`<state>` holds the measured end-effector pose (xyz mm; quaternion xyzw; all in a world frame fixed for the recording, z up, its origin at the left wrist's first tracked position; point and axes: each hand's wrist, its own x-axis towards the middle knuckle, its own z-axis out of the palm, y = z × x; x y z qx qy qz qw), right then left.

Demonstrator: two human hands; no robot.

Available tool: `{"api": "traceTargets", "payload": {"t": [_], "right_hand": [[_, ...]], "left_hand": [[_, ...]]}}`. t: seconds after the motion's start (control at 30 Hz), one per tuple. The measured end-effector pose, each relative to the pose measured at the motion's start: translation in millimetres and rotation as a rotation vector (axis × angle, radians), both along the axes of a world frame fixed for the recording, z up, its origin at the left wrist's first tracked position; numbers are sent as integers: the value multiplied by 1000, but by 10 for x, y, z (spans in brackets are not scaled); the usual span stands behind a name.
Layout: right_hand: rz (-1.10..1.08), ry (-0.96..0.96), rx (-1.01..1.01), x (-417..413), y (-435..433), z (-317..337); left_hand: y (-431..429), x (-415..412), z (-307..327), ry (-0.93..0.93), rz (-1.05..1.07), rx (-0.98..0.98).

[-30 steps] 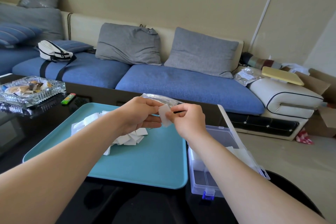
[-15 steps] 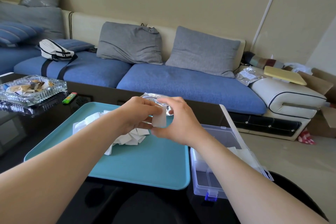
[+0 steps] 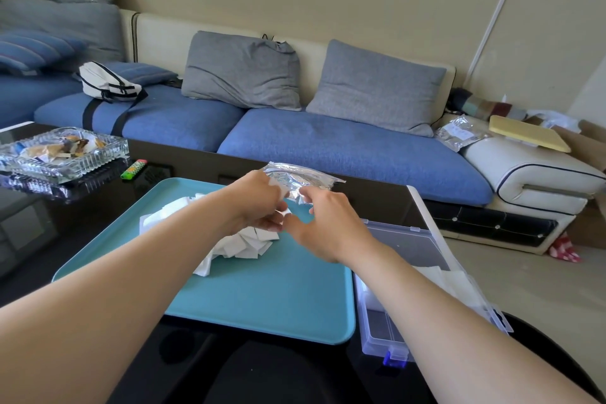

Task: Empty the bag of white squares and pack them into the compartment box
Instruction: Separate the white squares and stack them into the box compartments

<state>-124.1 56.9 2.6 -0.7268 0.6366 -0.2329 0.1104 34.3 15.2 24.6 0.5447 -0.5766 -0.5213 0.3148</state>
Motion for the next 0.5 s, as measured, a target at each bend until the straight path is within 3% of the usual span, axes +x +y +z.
{"api": "traceTargets", "payload": {"t": [0.1, 0.23, 0.4, 0.5], "right_hand": [[-20, 168, 181, 13, -95, -124], [109, 374, 353, 87, -231, -301], [172, 479, 376, 188, -339, -405], [140, 530, 286, 184, -362, -401]], "left_hand": [[-177, 108, -92, -42, 160, -18], [-281, 201, -123, -72, 208, -27], [-310, 216, -150, -10, 191, -25], [-281, 180, -126, 51, 154, -17]]}}
